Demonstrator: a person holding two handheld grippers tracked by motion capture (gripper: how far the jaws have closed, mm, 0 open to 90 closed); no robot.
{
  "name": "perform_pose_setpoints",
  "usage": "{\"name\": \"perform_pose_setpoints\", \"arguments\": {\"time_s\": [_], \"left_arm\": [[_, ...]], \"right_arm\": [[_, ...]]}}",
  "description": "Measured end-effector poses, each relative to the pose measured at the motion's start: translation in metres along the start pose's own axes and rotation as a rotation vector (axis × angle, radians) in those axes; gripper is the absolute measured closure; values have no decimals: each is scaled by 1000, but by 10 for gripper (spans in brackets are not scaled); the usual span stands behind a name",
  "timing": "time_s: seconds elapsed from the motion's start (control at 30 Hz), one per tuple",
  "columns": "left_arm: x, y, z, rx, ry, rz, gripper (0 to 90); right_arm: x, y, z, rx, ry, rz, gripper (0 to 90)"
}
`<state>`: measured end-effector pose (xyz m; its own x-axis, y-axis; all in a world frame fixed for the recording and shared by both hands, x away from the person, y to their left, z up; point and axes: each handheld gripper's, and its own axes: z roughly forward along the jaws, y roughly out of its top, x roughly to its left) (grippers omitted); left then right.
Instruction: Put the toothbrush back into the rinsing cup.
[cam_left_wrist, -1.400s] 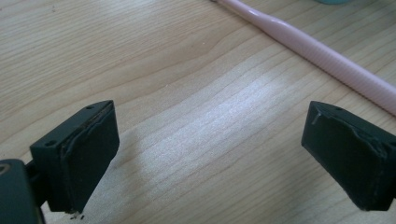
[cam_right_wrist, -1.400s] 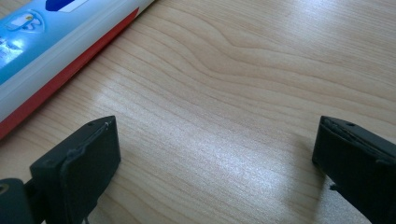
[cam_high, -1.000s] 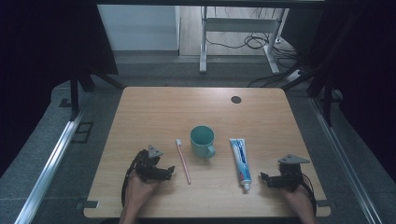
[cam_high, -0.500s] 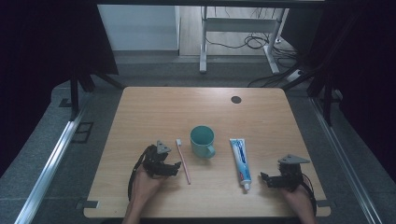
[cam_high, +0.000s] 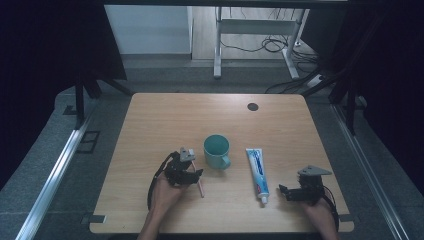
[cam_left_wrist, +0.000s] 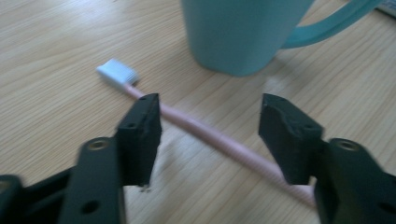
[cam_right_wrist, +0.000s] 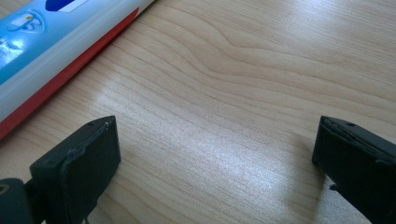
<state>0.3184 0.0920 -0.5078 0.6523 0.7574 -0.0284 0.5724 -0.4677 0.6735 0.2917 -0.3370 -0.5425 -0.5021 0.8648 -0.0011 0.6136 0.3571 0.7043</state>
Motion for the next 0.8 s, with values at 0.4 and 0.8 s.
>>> {"name": "perform_pose_setpoints", "arguments": {"time_s": [0.4,0.8], "left_arm": [[-12,-1,12,37,-64,33,751],[-8,-12,10,66,-60,19,768]], "right_arm": [[0,0,0,-1,0,-1,3],[0,0,0,-1,0,-2,3]]}}
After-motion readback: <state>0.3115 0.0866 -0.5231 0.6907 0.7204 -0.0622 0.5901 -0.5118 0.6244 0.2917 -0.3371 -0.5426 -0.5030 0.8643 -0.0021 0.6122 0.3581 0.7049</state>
